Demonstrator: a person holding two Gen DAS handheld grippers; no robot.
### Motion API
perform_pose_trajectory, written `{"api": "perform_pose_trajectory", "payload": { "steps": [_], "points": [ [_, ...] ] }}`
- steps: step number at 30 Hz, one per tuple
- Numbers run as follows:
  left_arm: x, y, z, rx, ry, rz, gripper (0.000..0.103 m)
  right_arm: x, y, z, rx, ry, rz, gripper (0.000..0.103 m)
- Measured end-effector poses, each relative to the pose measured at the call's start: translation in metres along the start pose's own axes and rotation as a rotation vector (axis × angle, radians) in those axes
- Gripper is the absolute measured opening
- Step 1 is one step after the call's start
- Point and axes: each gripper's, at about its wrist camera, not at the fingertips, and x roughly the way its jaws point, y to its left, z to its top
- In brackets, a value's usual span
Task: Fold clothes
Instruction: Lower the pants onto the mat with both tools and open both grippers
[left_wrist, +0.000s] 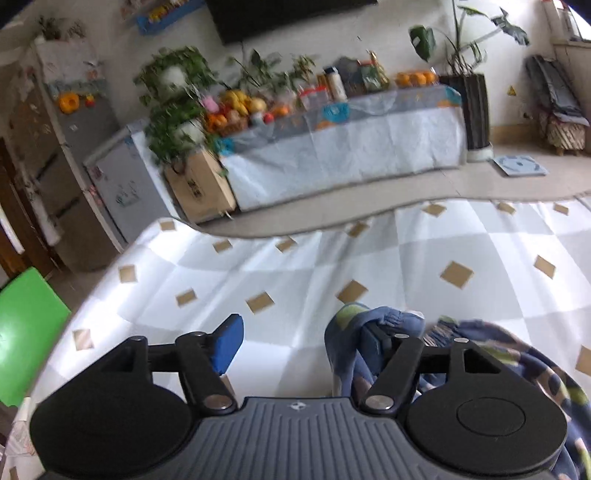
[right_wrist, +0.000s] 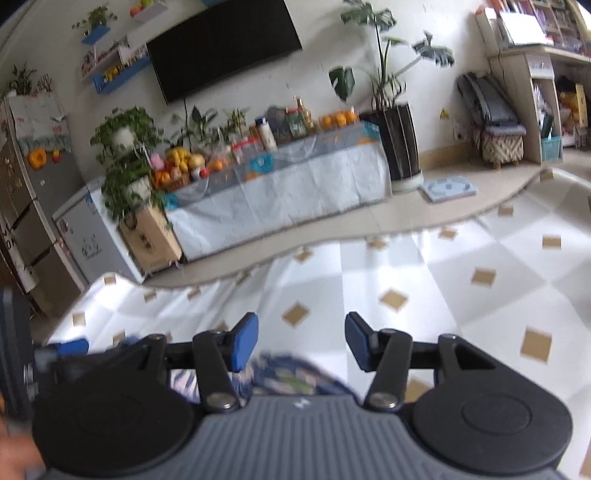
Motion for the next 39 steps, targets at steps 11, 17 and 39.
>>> {"api": "perform_pose_trajectory", "payload": {
  "steps": [11,17,39],
  "points": [
    [0.012,0.028,-0.006,-0.036,-0.013,0.088,0.074,0.033,-0.01,-0.057,-0.057,0.159,-0.008,0.052],
    [0.013,0.034,-0.047,-0.059,0.038,-0.06,0.074,0.069,0.0,-0.064,-0.098,0.216,-0.001,0.052],
    [0.045,-0.005,-0.132,-0.035,0.204,-0.282,0.076,0.178,0.001,-0.088,-0.094,0.324,-0.201,0.049]
  ]
}}
